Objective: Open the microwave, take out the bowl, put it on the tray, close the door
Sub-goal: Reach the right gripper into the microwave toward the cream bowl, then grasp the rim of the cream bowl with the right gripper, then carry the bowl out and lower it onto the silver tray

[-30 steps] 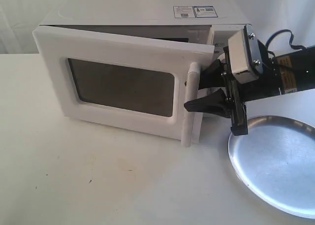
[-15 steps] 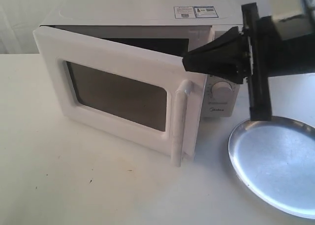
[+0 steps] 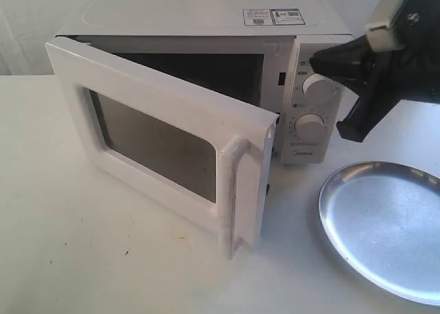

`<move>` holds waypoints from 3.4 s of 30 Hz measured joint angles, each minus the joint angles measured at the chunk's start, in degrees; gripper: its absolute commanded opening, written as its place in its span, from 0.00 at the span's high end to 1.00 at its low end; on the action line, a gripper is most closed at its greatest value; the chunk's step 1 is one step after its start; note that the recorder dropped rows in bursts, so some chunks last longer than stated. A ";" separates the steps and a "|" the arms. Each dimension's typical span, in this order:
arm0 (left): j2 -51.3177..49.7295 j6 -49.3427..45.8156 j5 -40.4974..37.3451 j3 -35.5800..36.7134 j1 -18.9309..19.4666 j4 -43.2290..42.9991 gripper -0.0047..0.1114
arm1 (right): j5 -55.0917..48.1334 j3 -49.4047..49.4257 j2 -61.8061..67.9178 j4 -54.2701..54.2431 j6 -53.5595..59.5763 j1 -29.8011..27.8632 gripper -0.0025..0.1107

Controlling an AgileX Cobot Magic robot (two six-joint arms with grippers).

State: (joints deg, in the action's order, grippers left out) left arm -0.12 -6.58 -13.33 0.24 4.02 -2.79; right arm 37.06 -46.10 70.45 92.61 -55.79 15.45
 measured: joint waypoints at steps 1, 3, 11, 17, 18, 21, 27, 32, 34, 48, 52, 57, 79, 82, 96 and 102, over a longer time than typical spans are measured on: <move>0.00 0.00 0.00 0.00 0.00 0.00 0.96 | -0.13 0.00 1.84 -0.25 1.37 0.00 0.98; 0.00 0.00 0.00 0.00 0.00 0.00 0.96 | 4.23 0.00 5.38 -0.64 5.33 0.00 0.98; 0.00 0.00 0.00 0.00 0.00 0.00 0.96 | 30.52 -0.14 11.28 -1.65 18.53 2.26 0.98; 0.00 0.00 0.00 0.00 0.00 0.00 0.96 | 24.18 -0.35 10.93 -11.61 18.92 2.96 0.98; 0.00 0.00 0.00 0.00 0.00 0.00 0.96 | 22.15 -0.51 11.25 -14.37 18.75 3.22 0.98; 0.00 0.00 0.00 0.00 0.00 0.00 0.96 | 17.91 -0.92 13.31 -18.48 20.39 4.74 0.98; 0.00 0.00 0.00 0.00 0.00 0.00 0.96 | 15.99 -4.14 22.01 -22.90 29.81 12.03 0.94; 0.00 0.00 0.00 0.00 0.00 0.00 0.96 | 16.13 -6.73 29.95 -33.66 41.83 16.19 0.78; 0.00 0.00 0.00 0.00 0.00 0.00 0.96 | 16.13 -8.15 33.03 -37.99 45.48 16.79 0.69; 0.00 -0.01 -0.19 0.00 0.00 0.00 0.96 | 13.81 -24.03 52.36 -49.68 49.47 17.13 0.38; 0.00 -0.01 -0.19 0.00 0.00 0.00 0.96 | 8.07 -29.14 56.05 -49.25 49.89 18.53 0.38; 0.00 -0.01 -0.19 0.00 0.00 0.00 0.96 | -2.31 -35.97 60.00 -46.16 50.96 22.65 0.38; 0.00 -0.01 -0.19 0.00 0.00 0.00 0.96 | -20.47 -44.77 60.76 -45.80 48.08 25.87 0.98; 0.00 -0.01 -0.19 0.00 0.00 0.00 0.96 | -22.02 -43.29 59.27 -45.80 47.61 26.00 0.98; 0.00 -0.01 -0.07 0.00 0.00 0.00 0.96 | -56.85 -7.66 19.80 -41.44 50.43 33.91 0.98; 0.00 -0.01 0.03 0.00 0.00 0.00 0.96 | -65.75 -3.68 17.10 -46.52 48.68 34.18 0.98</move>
State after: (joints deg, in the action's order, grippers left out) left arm -0.12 -6.59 -13.30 0.24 4.02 -2.79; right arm -28.69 -49.78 87.55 46.09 -7.12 49.63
